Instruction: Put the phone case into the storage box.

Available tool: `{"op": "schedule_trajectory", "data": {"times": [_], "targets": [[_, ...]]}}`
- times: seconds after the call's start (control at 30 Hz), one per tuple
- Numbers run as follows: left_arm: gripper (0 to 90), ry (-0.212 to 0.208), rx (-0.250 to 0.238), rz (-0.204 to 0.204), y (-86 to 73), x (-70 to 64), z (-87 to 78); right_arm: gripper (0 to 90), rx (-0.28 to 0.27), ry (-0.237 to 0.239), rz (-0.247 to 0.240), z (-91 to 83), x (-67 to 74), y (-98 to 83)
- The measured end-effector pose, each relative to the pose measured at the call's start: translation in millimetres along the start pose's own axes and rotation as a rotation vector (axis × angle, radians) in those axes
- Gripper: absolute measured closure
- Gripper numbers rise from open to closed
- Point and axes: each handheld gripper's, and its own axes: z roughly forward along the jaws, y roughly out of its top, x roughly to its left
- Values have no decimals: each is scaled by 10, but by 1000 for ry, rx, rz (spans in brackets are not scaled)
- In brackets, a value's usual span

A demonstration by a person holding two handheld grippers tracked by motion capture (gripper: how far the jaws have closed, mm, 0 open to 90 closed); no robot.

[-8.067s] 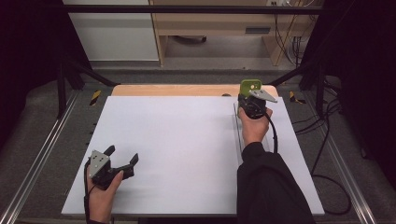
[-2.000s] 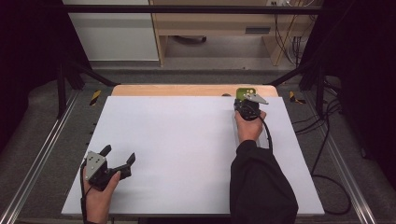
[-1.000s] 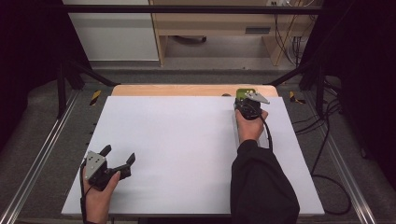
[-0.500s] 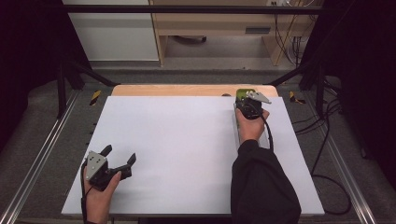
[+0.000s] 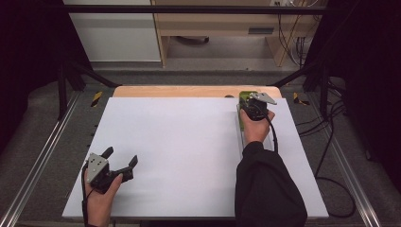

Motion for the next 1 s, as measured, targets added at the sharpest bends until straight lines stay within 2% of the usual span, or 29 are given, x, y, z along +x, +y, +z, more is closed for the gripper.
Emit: {"op": "schedule_trajectory", "data": {"times": [0.23,0.5,0.6,1.0], "targets": [[44,3,1,5,4,7,-11,640,-1,-4,3,-16,9,16],[44,1,2,6,6,-1,-9,599,-5,-6,-18,-42,6,43],[44,0,1,6,5,-4,-5,565,-10,-10,-31,-57,19,60],[44,1,-4,8,19,-12,-16,456,-25,-25,-35,-109,27,135]]}}
